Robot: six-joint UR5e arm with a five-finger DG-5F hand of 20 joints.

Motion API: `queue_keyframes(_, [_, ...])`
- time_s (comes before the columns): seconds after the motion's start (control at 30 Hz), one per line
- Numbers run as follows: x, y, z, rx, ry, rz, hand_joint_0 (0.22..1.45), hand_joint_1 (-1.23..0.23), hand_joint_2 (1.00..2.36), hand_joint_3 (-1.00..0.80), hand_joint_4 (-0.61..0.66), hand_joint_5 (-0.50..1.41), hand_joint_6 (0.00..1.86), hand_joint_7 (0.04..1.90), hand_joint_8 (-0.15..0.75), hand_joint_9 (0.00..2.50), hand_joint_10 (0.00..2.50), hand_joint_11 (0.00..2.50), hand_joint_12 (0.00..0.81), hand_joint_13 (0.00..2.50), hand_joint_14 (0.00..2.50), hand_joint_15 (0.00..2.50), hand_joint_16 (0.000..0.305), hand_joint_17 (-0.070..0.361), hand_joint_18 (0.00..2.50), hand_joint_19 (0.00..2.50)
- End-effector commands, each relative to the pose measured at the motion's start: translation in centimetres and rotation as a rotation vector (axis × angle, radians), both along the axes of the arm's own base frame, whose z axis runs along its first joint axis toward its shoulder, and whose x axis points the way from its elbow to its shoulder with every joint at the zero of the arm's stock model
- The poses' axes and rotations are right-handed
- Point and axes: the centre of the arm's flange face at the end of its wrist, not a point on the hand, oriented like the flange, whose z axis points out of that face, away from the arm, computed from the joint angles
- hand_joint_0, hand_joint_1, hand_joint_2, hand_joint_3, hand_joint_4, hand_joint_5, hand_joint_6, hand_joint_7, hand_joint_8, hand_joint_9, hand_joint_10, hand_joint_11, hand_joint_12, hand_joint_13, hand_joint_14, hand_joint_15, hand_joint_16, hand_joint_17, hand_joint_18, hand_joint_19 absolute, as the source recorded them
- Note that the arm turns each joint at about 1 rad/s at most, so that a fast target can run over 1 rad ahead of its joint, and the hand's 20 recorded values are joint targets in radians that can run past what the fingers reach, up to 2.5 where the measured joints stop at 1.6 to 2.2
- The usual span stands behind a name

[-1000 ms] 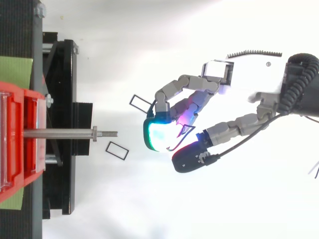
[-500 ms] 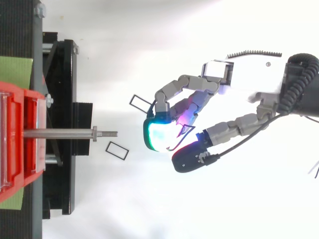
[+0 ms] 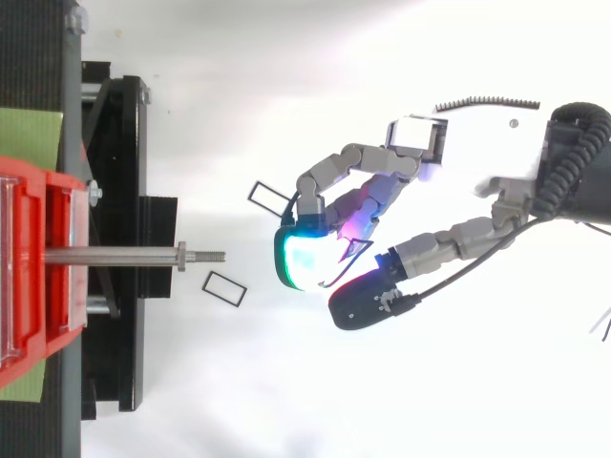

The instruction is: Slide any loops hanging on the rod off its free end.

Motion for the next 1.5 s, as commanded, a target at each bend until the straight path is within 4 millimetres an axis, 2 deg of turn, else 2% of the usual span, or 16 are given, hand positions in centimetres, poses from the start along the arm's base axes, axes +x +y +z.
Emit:
queue_keyframes(0.0, [0.02,0.01,-0.01,-0.001,0.000,0.000,0.54,-0.69,1.18,-0.19,-0.02,-0.09,0.90,1.05,0.308,1.06,0.01,0.31,0.407,0.66,0.01,0.20,0.061,0.138,0.74,0.33])
queue_keyframes(0.27, [-0.03,0.01,0.03,-0.001,0.000,0.000,0.53,-0.66,1.21,-0.21,-0.01,-0.10,0.90,1.06,0.308,1.06,0.01,0.31,0.412,0.65,0.01,0.20,0.062,0.140,0.73,0.33])
queue_keyframes(0.83, [0.02,0.01,-0.01,0.000,0.000,0.000,0.54,-0.61,1.14,-0.21,-0.01,-0.10,0.90,1.05,0.310,1.05,0.01,0.30,0.413,0.64,0.01,0.19,0.063,0.141,0.72,0.34])
queue_keyframes(0.97, [0.02,0.01,-0.01,0.000,0.000,0.000,0.53,-0.58,1.18,-0.22,-0.01,-0.10,0.89,1.04,0.316,1.04,0.01,0.30,0.415,0.64,0.01,0.20,0.063,0.142,0.72,0.34])
queue_keyframes(1.17, [0.02,0.01,-0.01,0.000,0.000,0.000,0.54,-0.65,1.14,-0.17,-0.04,-0.09,0.88,1.05,0.314,1.06,0.01,0.31,0.413,0.66,0.01,0.19,0.062,0.140,0.74,0.32])
queue_keyframes(1.3, [0.02,0.01,-0.01,0.000,0.000,0.000,0.53,-0.68,1.19,-0.16,-0.05,-0.09,0.88,1.04,0.320,1.07,0.01,0.30,0.413,0.67,0.01,0.18,0.063,0.141,0.76,0.31])
queue_keyframes(1.47, [-0.03,0.01,-0.07,0.000,0.001,0.000,0.55,-0.71,1.12,-0.13,-0.06,-0.09,0.88,1.05,0.312,1.08,0.01,0.30,0.410,0.67,0.01,0.18,0.062,0.140,0.76,0.31])
